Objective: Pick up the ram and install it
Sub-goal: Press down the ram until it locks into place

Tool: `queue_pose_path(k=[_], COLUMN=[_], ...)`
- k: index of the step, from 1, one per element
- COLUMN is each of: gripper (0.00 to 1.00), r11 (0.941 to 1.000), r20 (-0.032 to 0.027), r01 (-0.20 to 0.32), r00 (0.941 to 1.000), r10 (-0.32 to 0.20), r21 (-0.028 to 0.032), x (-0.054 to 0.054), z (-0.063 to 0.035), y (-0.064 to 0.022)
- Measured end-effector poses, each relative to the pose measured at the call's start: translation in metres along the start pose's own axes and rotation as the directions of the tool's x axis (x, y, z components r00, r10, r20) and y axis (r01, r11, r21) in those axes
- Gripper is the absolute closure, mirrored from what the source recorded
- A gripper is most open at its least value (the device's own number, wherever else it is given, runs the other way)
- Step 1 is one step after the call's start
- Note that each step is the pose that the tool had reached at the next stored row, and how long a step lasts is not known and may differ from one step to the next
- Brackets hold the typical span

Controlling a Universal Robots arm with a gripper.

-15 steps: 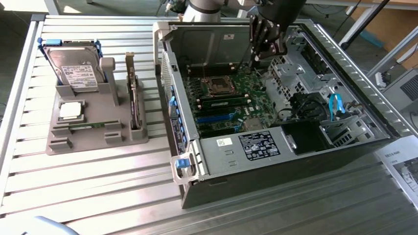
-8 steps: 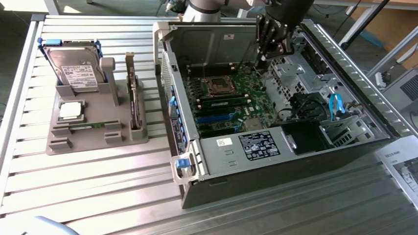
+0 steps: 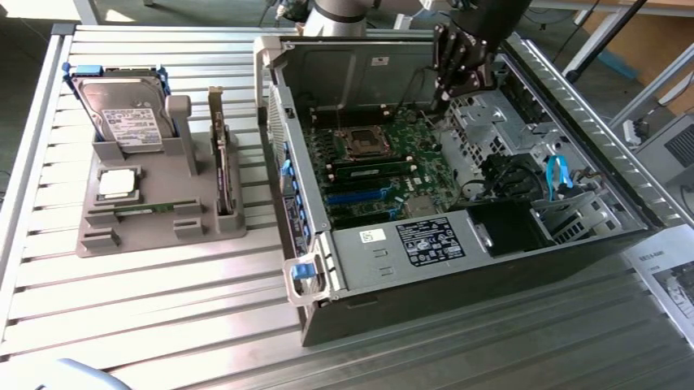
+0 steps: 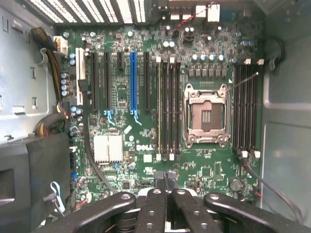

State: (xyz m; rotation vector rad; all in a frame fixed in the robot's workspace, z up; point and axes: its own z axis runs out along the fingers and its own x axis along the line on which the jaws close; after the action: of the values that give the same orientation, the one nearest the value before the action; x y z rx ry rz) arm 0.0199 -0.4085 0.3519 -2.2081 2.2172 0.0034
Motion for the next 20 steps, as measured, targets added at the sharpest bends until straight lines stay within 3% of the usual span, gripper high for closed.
queue_pose_path(k=[12, 20], gripper=[0.90, 0.90], r11=[1.0000, 1.0000], r20=[-0.0001, 0.0000], r01=[0.000, 0.000], r00=[1.0000, 1.0000], r10=[0.000, 0.000], r21=[0.0000, 0.0000], x=[0.0000, 0.0001], z=[0.0004, 0.0057], y=[-0.0014, -0.0013])
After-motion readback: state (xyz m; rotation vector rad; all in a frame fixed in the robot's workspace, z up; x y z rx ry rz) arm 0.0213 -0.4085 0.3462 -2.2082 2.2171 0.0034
